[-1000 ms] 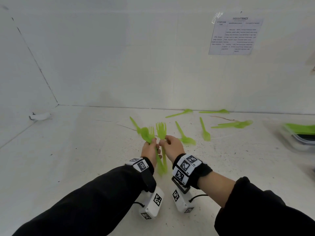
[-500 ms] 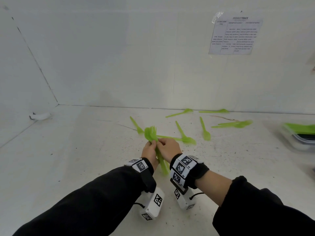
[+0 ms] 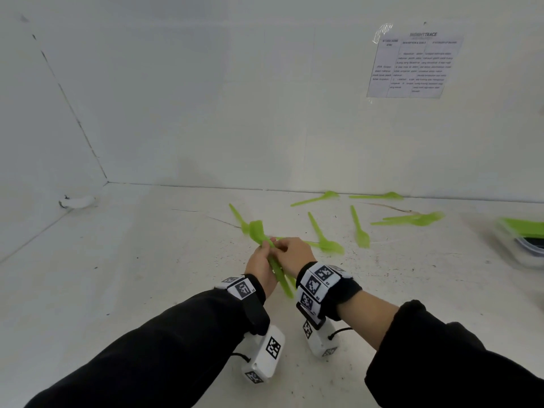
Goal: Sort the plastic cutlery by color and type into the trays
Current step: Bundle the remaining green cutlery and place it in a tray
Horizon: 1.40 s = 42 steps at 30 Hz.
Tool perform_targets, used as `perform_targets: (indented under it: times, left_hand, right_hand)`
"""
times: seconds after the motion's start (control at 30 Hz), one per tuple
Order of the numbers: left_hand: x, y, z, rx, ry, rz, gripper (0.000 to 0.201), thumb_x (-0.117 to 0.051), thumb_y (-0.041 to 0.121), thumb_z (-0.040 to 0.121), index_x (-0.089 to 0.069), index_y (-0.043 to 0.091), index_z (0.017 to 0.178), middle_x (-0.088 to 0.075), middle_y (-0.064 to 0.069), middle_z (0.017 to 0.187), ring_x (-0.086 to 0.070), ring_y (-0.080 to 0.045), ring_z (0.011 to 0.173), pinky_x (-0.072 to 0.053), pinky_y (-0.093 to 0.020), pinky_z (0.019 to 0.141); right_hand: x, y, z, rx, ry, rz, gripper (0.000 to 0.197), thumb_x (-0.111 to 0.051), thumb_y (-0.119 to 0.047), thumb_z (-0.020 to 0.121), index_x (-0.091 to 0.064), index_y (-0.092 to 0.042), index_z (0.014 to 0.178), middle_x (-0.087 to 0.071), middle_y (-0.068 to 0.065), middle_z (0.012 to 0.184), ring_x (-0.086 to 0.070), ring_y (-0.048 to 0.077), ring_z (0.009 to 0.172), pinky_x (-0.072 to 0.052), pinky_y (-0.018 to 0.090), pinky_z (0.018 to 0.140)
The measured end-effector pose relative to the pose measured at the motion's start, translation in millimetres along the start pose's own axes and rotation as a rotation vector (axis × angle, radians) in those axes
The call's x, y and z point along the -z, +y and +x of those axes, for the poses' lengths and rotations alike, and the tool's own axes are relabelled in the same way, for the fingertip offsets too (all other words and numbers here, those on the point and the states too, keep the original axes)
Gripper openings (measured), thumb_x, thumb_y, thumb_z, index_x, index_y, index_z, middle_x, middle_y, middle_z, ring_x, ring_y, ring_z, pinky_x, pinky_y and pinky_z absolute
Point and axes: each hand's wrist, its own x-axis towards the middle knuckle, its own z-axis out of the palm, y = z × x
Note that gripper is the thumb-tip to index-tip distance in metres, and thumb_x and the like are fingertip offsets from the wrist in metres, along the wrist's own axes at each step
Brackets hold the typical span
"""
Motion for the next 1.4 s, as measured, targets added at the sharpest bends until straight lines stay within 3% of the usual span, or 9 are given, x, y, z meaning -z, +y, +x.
perform_targets:
  times: [0.1, 0.17, 0.3, 0.4, 0.53, 0.73, 0.9, 1.17, 1.4]
  left_hand:
    - [3, 3, 2, -0.021, -0.013, 0.021, 0.033, -0.024, 0.023, 0.104, -0.044, 0.005, 0.124, -0.055, -0.016, 0.112, -0.056, -0.024, 0.093, -0.046, -0.034, 0.077]
    - [4, 3, 0, -0.022, -0.043, 0.053, 0.029, -0.025, 0.023, 0.104, -0.048, 0.007, 0.112, -0.059, -0.011, 0.105, -0.057, -0.024, 0.087, -0.046, -0.037, 0.074]
    - [1, 4, 1, -0.018, -0.066, 0.076, 0.027, -0.026, 0.026, 0.104, -0.048, 0.013, 0.094, -0.061, -0.008, 0.094, -0.056, -0.024, 0.073, -0.045, -0.039, 0.071]
    - [-4, 6, 4, -0.005, -0.061, -0.006, 0.024, -0.026, 0.026, 0.104, -0.046, 0.013, 0.103, -0.059, -0.011, 0.098, -0.058, -0.024, 0.078, -0.046, -0.039, 0.072]
    - [-6, 3, 6, -0.007, -0.042, -0.05, 0.031, -0.024, 0.024, 0.104, -0.043, 0.014, 0.127, -0.059, -0.006, 0.1, -0.058, -0.019, 0.087, -0.046, -0.034, 0.069]
    - [-6, 4, 10, -0.051, 0.01, -0.006, 0.028, -0.026, 0.017, 0.104, -0.054, 0.011, 0.106, -0.061, -0.007, 0.095, -0.06, -0.017, 0.084, -0.048, -0.03, 0.07]
    - [-5, 9, 9, 0.027, 0.002, -0.132, 0.025, -0.029, 0.019, 0.102, -0.048, 0.011, 0.117, -0.06, -0.01, 0.094, -0.058, -0.022, 0.084, -0.046, -0.032, 0.075]
    - [0, 3, 8, -0.03, 0.027, 0.065, 0.032, -0.029, 0.019, 0.103, -0.051, 0.011, 0.127, -0.058, -0.01, 0.118, -0.057, -0.02, 0.097, -0.048, -0.033, 0.072]
    - [-1, 5, 8, 0.005, 0.062, 0.01, 0.03, -0.031, 0.02, 0.102, -0.058, 0.011, 0.113, -0.063, -0.011, 0.101, -0.058, -0.02, 0.086, -0.047, -0.034, 0.073]
  right_hand:
    - [1, -2, 1, 0.027, -0.077, -0.039, 0.023, -0.051, -0.023, 0.094, -0.065, -0.009, 0.082, -0.061, 0.008, 0.078, -0.058, 0.025, 0.084, -0.047, 0.026, 0.068]
    - [5, -3, 5, 0.021, -0.076, -0.021, 0.019, -0.055, -0.023, 0.092, -0.06, -0.007, 0.084, -0.061, 0.01, 0.083, -0.061, 0.027, 0.083, -0.054, 0.033, 0.067]
    - [18, 0, 11, 0.033, -0.13, 0.003, 0.02, -0.062, -0.031, 0.087, -0.054, -0.02, 0.072, -0.06, 0.001, 0.075, -0.058, 0.013, 0.063, -0.049, 0.021, 0.063]
    - [19, 1, 13, 0.008, -0.14, 0.054, 0.022, -0.061, -0.033, 0.088, -0.062, -0.012, 0.095, -0.066, 0.009, 0.09, -0.058, 0.011, 0.058, -0.051, 0.02, 0.06]
    - [11, 5, 17, 0.045, -0.022, -0.054, 0.024, -0.056, -0.026, 0.091, -0.064, -0.008, 0.105, -0.063, 0.006, 0.096, -0.053, 0.012, 0.083, -0.044, 0.02, 0.075]
    - [2, 8, 22, 0.014, 0.099, 0.082, 0.023, -0.059, -0.023, 0.088, -0.064, -0.008, 0.106, -0.066, 0.005, 0.097, -0.052, 0.008, 0.085, -0.039, 0.017, 0.075]
    - [0, 9, 18, 0.059, 0.025, 0.156, 0.02, -0.068, -0.019, 0.081, -0.07, -0.01, 0.099, -0.067, 0.002, 0.088, -0.06, 0.011, 0.084, -0.05, 0.021, 0.081]
    - [-1, 12, 19, -0.001, 0.046, 0.179, 0.022, -0.067, -0.015, 0.081, -0.069, -0.009, 0.102, -0.068, 0.005, 0.092, -0.062, 0.014, 0.088, -0.05, 0.023, 0.084]
    - [-4, 15, 20, -0.038, 0.093, 0.244, 0.022, -0.07, -0.016, 0.079, -0.069, -0.011, 0.1, -0.067, 0.003, 0.091, -0.063, 0.014, 0.09, -0.052, 0.03, 0.09]
